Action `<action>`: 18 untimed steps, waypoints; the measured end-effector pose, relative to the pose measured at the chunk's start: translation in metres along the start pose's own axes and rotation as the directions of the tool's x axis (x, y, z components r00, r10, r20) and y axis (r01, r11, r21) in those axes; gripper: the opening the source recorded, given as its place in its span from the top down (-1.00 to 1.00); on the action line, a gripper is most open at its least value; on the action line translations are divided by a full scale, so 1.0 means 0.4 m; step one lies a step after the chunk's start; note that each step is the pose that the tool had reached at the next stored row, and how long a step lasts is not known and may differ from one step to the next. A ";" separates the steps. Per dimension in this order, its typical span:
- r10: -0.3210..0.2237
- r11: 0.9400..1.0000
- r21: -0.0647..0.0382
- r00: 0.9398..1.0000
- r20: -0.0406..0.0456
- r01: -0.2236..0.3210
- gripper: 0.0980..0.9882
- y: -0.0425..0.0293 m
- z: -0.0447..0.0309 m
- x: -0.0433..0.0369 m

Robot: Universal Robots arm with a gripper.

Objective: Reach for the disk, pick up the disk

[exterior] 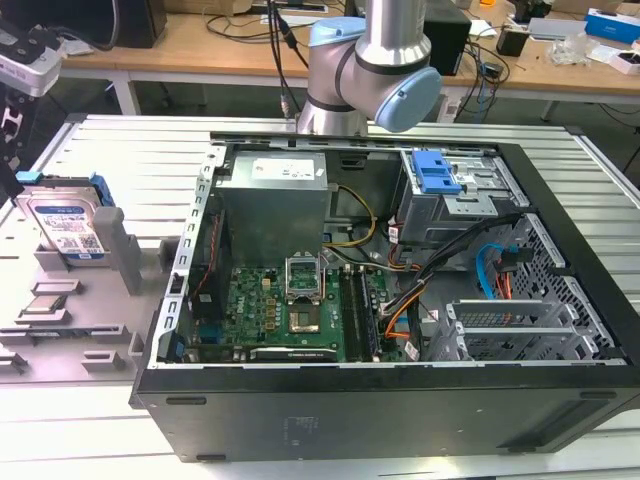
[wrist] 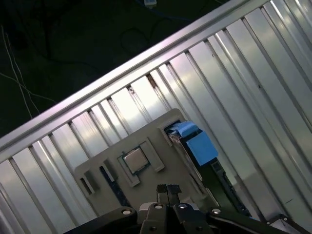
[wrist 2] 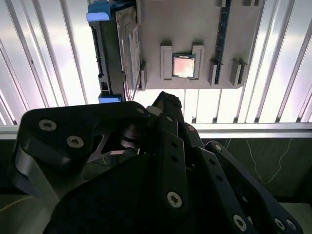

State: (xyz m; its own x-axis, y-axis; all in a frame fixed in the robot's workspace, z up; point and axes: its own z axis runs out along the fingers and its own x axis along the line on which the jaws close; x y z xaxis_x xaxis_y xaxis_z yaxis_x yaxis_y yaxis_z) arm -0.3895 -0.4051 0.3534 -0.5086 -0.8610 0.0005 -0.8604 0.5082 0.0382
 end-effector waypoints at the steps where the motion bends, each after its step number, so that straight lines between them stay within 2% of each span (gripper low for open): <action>1: -0.012 1.000 0.000 1.000 0.000 0.012 0.98 0.000 0.000 0.000; 7: -0.078 0.997 0.000 0.997 -0.003 0.078 0.98 0.000 0.000 0.000; 11: -0.156 0.988 0.000 0.988 -0.006 0.156 0.98 0.000 0.000 0.000; 13: -0.175 0.985 0.000 0.985 -0.007 0.175 0.98 0.000 0.000 0.000; 18: -0.238 0.971 -0.001 0.971 -0.009 0.238 0.98 0.000 0.000 0.000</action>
State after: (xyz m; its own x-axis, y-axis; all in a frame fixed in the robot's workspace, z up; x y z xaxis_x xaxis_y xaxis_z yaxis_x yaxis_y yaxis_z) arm -0.3895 -0.4051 0.3534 -0.2893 -0.9572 0.0005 -0.9565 0.2891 0.0382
